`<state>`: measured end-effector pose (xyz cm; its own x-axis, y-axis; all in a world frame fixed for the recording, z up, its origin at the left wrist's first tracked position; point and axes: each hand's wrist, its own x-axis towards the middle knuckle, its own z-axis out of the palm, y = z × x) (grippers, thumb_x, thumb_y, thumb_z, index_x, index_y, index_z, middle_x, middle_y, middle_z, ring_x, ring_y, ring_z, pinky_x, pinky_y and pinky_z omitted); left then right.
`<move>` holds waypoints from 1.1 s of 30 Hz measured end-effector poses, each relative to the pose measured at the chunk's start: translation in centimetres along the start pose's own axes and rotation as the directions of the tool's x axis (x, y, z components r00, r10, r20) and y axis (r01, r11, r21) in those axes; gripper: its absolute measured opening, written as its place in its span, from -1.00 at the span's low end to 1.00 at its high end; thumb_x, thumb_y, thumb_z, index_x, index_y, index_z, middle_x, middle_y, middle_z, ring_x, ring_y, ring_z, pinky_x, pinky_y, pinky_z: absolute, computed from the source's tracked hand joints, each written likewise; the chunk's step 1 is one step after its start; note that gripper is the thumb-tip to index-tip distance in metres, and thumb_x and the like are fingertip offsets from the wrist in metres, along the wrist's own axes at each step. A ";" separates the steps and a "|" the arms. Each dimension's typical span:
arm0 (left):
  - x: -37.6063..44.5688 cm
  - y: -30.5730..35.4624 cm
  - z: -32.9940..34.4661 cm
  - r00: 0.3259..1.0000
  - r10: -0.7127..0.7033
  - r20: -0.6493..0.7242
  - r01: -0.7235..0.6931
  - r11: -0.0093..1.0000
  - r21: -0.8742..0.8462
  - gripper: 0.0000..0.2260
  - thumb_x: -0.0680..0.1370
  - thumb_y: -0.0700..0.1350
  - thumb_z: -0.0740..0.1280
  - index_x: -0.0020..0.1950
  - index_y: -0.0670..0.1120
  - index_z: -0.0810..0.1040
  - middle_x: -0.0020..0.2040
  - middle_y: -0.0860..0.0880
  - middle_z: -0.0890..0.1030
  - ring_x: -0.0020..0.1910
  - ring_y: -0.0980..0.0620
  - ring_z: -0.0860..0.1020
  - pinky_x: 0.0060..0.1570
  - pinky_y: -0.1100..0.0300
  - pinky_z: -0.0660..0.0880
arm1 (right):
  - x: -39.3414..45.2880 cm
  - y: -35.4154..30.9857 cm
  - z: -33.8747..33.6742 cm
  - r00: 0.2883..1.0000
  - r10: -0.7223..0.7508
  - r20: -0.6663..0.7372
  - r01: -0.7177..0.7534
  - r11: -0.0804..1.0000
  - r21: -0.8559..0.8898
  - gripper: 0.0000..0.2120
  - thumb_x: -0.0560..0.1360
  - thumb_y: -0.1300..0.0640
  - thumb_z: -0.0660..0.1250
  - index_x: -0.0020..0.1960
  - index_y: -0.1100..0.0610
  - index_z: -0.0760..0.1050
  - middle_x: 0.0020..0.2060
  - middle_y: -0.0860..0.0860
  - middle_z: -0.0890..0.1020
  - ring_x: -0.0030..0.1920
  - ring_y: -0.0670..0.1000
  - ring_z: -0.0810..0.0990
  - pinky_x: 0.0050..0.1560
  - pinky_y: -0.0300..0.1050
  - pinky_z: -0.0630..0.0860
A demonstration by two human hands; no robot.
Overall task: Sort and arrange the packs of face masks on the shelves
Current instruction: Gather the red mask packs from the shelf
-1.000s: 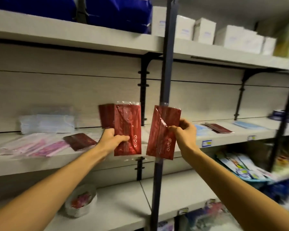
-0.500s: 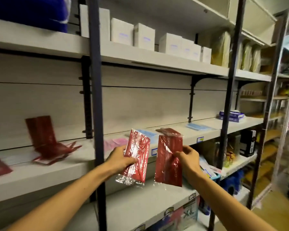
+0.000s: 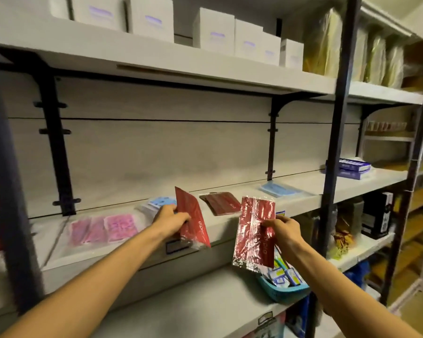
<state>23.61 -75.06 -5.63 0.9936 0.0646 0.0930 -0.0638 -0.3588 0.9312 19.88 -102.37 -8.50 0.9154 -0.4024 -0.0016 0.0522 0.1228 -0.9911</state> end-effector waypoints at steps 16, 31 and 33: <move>13.9 1.4 8.2 0.992 0.101 -0.070 -0.073 0.944 0.321 -0.57 0.38 -0.22 0.47 0.23 -0.02 0.53 0.01 0.01 0.68 -0.01 0.00 0.64 -0.04 0.13 0.59 | 17.9 -0.5 6.8 0.969 0.011 0.248 0.031 0.986 -0.166 -0.65 0.49 0.33 0.44 0.25 0.21 0.50 -0.02 0.16 0.69 -0.06 0.08 0.70 -0.12 -0.11 0.62; 14.6 1.1 6.8 0.951 0.293 0.103 -0.242 0.495 0.834 -0.60 0.66 0.10 0.17 0.43 -0.07 0.43 0.46 -0.06 0.42 0.43 -0.07 0.38 0.39 0.08 0.28 | 21.8 1.0 9.3 0.888 -0.313 0.336 0.459 0.594 -0.660 -0.49 0.48 -0.03 0.42 0.38 0.10 0.46 0.29 0.12 0.56 0.20 0.14 0.57 0.20 0.16 0.56; 12.3 0.7 5.7 0.952 0.293 0.084 -0.222 0.477 0.851 -0.57 0.68 0.11 0.12 0.45 -0.09 0.41 0.50 -0.09 0.36 0.48 -0.09 0.33 0.45 0.06 0.22 | 20.2 1.0 9.6 0.852 -0.362 0.379 0.524 0.575 -0.628 -0.56 0.49 0.00 0.35 0.35 0.07 0.49 0.28 0.11 0.57 0.21 0.14 0.57 0.19 0.16 0.57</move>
<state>36.32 -79.83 -5.79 0.9354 -0.1218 0.3320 -0.1711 -0.9775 0.1235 42.29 -101.73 -8.25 0.9118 -0.0435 0.4083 0.2593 -0.7100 -0.6547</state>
